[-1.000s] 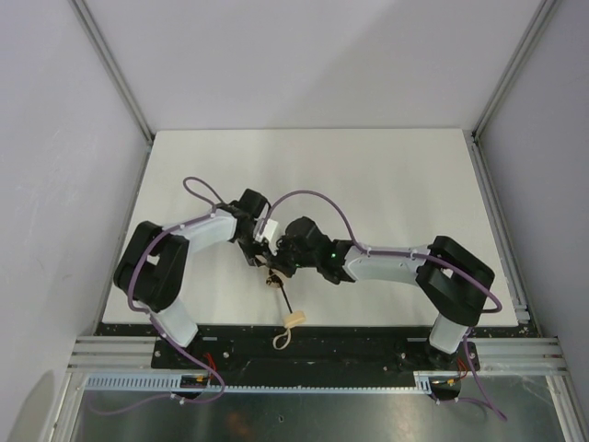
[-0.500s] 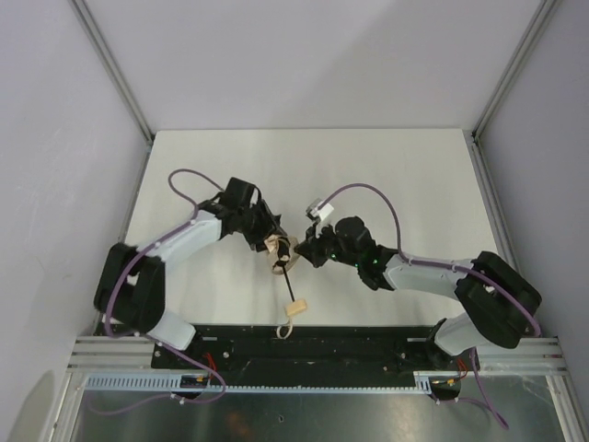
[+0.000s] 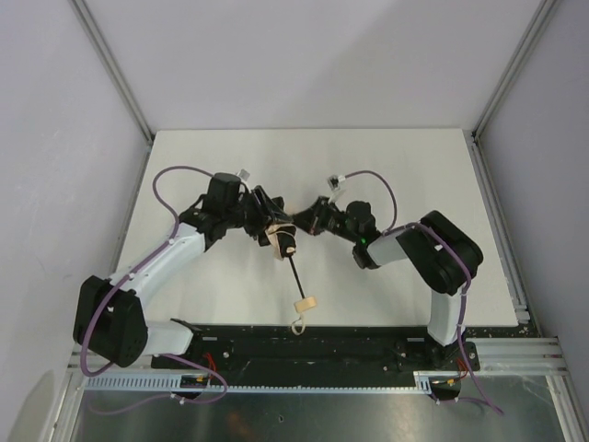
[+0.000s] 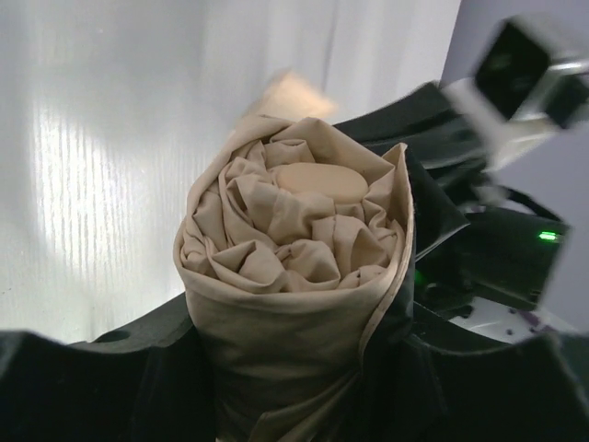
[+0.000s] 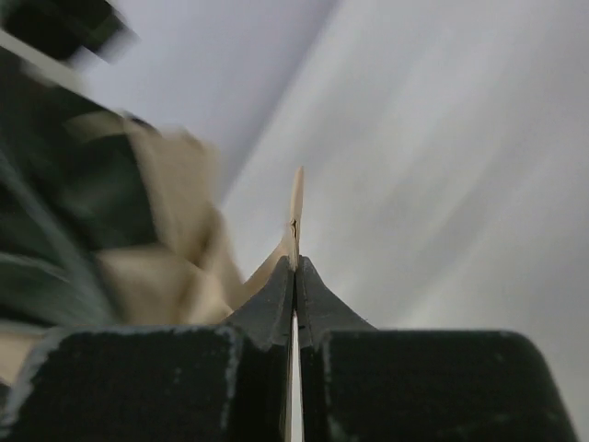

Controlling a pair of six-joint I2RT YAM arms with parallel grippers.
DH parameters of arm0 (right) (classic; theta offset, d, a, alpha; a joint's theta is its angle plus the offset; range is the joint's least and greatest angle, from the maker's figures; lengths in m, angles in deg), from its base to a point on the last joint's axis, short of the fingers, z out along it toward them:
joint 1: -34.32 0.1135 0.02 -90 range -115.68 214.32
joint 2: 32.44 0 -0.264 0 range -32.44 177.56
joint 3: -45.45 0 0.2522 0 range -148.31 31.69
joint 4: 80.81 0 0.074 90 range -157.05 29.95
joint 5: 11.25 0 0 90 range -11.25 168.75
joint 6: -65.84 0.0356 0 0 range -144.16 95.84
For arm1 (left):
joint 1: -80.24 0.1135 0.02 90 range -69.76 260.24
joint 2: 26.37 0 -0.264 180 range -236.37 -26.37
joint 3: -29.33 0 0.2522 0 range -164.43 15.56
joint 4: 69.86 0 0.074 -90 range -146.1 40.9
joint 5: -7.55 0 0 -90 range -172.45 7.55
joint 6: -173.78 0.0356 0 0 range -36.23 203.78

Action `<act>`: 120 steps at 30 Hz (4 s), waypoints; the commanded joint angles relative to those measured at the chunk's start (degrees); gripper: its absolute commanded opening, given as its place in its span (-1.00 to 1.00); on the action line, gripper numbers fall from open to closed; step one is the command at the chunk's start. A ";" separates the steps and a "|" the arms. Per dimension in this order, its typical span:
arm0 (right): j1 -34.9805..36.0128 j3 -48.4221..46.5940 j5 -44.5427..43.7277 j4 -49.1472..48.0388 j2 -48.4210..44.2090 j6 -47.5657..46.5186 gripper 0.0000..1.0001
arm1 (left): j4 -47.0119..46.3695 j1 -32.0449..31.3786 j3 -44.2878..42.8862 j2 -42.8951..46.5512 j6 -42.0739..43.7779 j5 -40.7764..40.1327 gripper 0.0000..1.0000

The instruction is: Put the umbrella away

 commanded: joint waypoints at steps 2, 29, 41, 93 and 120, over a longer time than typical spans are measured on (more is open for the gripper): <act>-1.22 -9.28 2.70 -12.85 -0.70 9.62 -1.00 | -2.36 -0.12 1.04 0.21 -1.71 3.69 -1.00; 0.48 -6.64 18.32 -7.10 -15.78 -1.20 -1.00 | 4.16 1.44 4.68 -10.45 -6.19 -9.51 -1.00; 8.08 -13.06 20.14 7.82 -6.74 -19.30 -1.00 | 7.26 1.85 4.68 -12.48 -3.31 -9.55 -1.00; 19.27 -18.16 4.89 49.35 -2.10 -51.24 -0.67 | 11.73 3.57 -2.38 -14.65 6.50 -5.35 -1.00; 26.31 -19.30 -39.63 52.90 1.35 -50.37 -1.00 | 12.32 3.82 -1.73 -14.22 3.36 -6.09 -1.00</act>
